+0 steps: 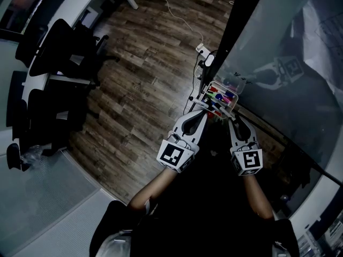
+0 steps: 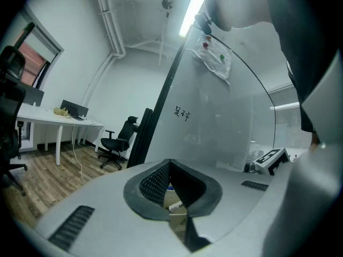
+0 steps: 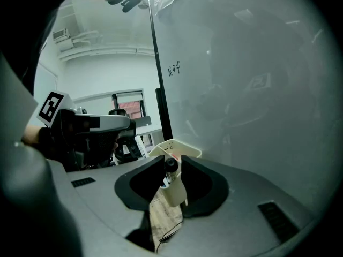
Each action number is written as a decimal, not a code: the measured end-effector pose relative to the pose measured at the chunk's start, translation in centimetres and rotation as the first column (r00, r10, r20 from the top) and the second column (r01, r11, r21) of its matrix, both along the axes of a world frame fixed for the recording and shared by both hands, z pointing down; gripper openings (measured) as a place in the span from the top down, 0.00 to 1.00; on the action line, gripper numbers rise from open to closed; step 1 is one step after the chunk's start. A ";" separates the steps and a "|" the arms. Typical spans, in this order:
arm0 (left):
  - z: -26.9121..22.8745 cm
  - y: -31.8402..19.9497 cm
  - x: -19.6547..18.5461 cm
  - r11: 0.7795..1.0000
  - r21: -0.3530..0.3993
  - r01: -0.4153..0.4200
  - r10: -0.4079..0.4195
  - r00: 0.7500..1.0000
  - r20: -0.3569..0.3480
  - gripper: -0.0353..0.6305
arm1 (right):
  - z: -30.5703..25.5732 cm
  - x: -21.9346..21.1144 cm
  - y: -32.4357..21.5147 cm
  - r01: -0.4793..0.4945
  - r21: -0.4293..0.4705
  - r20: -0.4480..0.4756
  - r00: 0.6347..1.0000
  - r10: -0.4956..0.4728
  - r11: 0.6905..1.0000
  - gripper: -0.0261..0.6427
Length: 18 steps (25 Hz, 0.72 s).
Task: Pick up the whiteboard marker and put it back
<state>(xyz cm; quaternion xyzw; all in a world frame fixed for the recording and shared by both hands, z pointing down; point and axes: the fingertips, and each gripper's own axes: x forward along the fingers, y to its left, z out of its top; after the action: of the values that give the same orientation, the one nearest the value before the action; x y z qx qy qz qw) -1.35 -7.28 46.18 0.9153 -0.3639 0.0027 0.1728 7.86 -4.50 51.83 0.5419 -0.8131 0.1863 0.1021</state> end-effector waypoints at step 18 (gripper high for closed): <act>-0.2 0.4 0.0 1.000 0.004 0.005 -0.005 1.000 -0.009 0.94 | -0.7 -0.4 0.6 0.016 0.036 0.020 1.000 -0.017 0.999 0.83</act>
<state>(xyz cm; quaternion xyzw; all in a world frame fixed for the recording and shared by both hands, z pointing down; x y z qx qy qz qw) -1.31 -6.86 46.00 0.9146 -0.3656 -0.0026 0.1728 7.50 -3.87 51.09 0.5349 -0.8219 0.1764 0.0855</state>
